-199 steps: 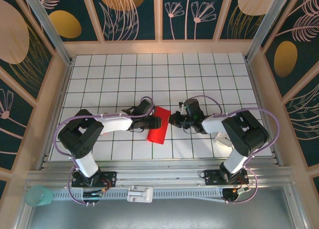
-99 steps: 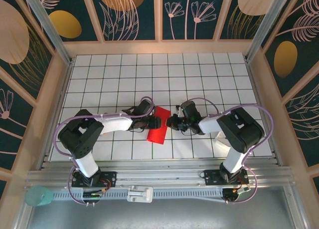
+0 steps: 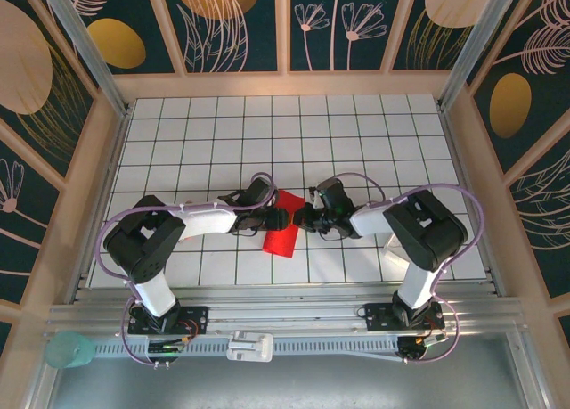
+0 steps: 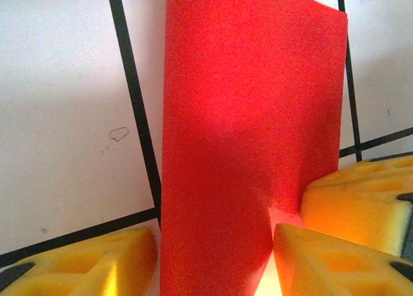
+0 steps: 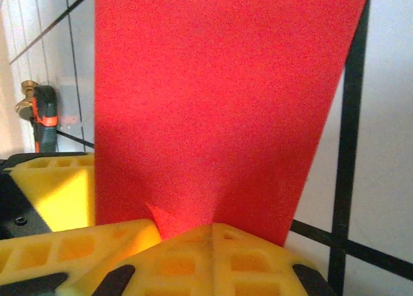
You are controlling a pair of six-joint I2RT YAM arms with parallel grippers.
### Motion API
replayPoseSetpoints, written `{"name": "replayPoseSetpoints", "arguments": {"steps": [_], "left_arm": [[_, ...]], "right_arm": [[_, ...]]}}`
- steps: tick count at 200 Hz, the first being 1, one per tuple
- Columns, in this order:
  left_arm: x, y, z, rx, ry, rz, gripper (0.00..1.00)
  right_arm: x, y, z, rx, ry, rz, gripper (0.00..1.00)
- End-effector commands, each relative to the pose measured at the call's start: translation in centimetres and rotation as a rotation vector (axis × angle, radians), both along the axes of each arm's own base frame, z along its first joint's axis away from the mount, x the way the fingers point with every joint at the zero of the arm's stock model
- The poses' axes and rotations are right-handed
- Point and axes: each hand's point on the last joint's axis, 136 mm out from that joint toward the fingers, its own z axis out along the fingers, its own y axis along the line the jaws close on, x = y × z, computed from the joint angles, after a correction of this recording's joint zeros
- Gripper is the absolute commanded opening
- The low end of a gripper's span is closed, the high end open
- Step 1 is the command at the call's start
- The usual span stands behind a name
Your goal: Fold a paper plane with a square sheet of paper (pick it up from the middle)
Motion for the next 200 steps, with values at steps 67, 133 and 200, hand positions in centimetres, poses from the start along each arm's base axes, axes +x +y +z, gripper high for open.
{"name": "replayPoseSetpoints", "arguments": {"steps": [67, 133, 200], "left_arm": [[-2.8, 2.8, -5.5, 0.145, 0.12, 0.014, 0.56], [-2.1, 2.6, -4.0, 0.127, 0.085, 0.037, 0.59], [-0.6, 2.9, -0.7, 0.133, 0.002, 0.065, 0.67]], "right_arm": [[-1.1, -1.9, -3.3, -0.153, 0.082, -0.027, 0.0], [-1.4, -2.0, -3.4, -0.158, 0.086, -0.025, 0.0], [-1.4, -2.1, -3.5, -0.164, 0.088, -0.023, 0.0]]}}
